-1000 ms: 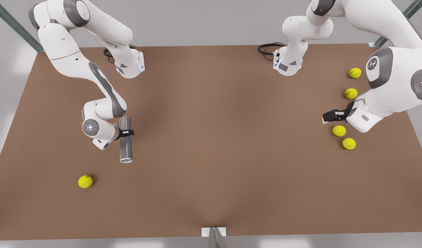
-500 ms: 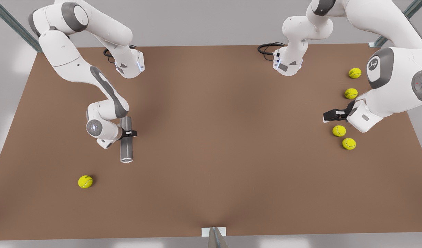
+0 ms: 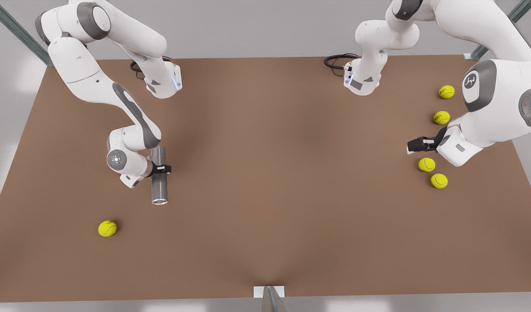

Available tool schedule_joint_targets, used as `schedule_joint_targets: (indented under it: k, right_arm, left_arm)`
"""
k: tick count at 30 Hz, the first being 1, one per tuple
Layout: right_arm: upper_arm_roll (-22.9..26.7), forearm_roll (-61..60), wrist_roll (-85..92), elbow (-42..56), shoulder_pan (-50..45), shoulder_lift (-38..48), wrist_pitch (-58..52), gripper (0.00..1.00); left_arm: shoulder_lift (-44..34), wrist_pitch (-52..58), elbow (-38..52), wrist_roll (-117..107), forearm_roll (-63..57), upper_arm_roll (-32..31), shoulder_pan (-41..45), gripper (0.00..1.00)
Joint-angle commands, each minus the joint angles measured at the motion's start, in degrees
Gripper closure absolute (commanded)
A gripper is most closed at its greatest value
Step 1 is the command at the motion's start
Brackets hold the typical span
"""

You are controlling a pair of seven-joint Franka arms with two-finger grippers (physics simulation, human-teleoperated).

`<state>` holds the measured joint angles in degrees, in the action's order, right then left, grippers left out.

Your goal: Put the tennis tube upright

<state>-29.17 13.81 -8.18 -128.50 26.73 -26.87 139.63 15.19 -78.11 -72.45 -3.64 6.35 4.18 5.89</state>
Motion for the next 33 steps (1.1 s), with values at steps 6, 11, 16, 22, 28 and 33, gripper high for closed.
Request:
schedule_joint_targets:
  k: [6,11,16,22,28,33]
  right_arm:
    - [-0.01,-0.01,1.76,0.09,0.16,-0.03,0.03,0.12]
    - [-0.01,-0.01,2.91,0.18,-0.01,0.06,0.03,0.13]
    - [-0.01,0.95,3.08,0.09,-0.1,0.15,-0.06,0.13]
    - [-0.01,0.95,3.79,0.18,-0.19,0.24,-0.15,0.15]
    - [-0.01,0.95,3.79,0.18,-0.28,0.32,-0.15,0.2]
    - [-0.01,1.13,3.79,0.18,-0.28,0.32,-0.06,0.2]
  left_arm:
    - [-0.07,-0.11,0.03,0.39,-0.02,0.04,-0.09,0.0]
    - [-0.07,-0.11,0.03,0.39,-0.02,0.04,-0.53,0.0]
    - [-0.07,-0.2,0.03,0.39,-0.02,0.04,-0.53,0.0]
    - [0.11,-0.47,0.2,0.3,-0.02,0.04,-0.53,0.0]
    - [0.11,-0.47,0.2,0.3,0.07,-0.05,-0.79,0.0]
    - [0.19,-0.47,0.2,0.39,0.07,0.04,-0.88,0.0]
